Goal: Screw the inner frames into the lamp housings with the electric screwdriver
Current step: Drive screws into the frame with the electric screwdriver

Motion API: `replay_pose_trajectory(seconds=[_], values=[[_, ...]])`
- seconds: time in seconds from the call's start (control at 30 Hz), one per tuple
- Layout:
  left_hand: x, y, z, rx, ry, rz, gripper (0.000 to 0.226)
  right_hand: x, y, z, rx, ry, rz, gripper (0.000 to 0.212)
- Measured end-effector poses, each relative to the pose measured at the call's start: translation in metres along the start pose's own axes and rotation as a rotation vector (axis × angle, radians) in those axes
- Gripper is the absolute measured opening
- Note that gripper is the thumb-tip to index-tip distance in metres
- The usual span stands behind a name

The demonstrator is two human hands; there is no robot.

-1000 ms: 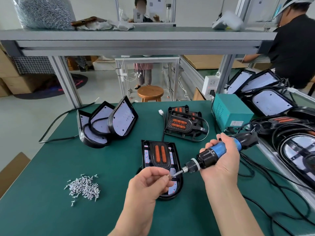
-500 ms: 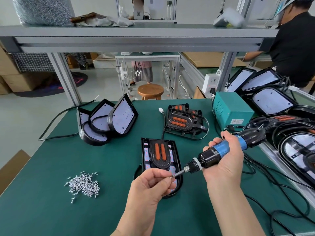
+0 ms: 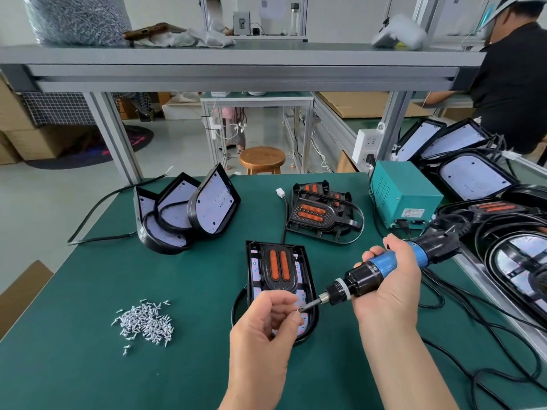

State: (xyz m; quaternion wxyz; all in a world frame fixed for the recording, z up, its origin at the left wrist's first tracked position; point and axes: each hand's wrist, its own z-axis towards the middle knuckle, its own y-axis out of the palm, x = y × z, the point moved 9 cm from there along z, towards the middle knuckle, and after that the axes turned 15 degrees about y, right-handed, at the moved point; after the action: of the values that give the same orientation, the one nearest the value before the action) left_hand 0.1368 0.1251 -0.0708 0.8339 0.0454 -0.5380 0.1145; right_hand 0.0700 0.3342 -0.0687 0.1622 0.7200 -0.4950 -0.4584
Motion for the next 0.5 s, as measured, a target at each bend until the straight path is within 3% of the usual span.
replay_pose_trajectory(seconds=[0.1, 0.2, 0.33, 0.5], values=[[0.025, -0.001, -0.001, 0.019, 0.273, 0.244, 0.041, 0.003, -0.002, 0.001, 0.025, 0.016, -0.005, 0.017], [0.039, -0.001, -0.001, 0.057, 0.428, 0.350, 0.036, 0.008, -0.004, 0.003, 0.037, 0.049, 0.014, 0.019], [0.042, -0.001, 0.002, 0.075, 0.488, 0.395, 0.037, 0.013, -0.004, 0.005, 0.024, 0.092, 0.079, 0.022], [0.037, -0.001, 0.003, 0.057, 0.410, 0.317, 0.039, 0.015, -0.006, 0.007, 0.032, 0.110, 0.106, 0.021]])
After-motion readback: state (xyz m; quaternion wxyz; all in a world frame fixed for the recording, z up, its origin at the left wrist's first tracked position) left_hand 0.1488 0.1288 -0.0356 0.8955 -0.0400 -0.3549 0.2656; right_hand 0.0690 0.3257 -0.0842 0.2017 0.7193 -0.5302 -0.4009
